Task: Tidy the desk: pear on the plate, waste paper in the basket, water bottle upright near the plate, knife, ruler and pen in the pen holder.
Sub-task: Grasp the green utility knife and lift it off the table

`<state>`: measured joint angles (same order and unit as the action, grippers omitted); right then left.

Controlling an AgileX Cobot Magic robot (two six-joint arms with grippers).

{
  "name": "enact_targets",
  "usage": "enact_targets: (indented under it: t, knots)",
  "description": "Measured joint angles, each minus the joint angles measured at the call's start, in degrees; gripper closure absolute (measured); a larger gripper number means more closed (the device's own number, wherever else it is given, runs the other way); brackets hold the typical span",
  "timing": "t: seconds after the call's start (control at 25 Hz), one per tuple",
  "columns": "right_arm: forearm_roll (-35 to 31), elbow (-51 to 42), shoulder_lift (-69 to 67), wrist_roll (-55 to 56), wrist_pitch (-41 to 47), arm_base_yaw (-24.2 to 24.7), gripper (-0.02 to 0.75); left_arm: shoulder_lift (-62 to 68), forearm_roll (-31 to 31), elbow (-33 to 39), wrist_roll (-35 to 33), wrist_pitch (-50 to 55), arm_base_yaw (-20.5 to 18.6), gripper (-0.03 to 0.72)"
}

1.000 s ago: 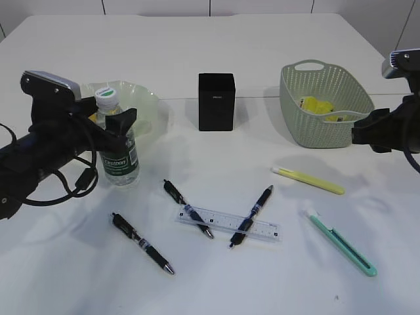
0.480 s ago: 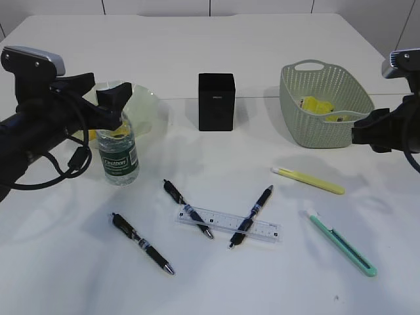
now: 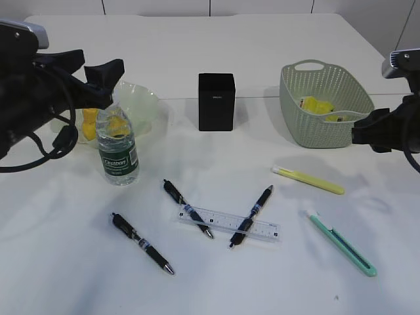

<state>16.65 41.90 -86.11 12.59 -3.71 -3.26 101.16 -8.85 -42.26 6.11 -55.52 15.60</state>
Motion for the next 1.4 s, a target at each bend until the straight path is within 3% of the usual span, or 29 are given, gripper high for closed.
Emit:
enact_targets:
  t: [0.92, 1.04, 1.4]
  knots:
    - [0.00, 0.00, 0.00, 0.00, 4.14, 0.00, 0.436, -22.26, -0.13, 0.49, 0.12, 30.63, -0.34, 0.125]
    - [0.00, 0.00, 0.00, 0.00, 4.27, 0.00, 0.436, -24.87, -0.13, 0.49, 0.12, 34.30, -2.10, 0.132]
    - [0.00, 0.00, 0.00, 0.00, 6.78, 0.00, 0.436, -26.53, -0.13, 0.49, -0.72, 41.79, -13.40, 0.150]
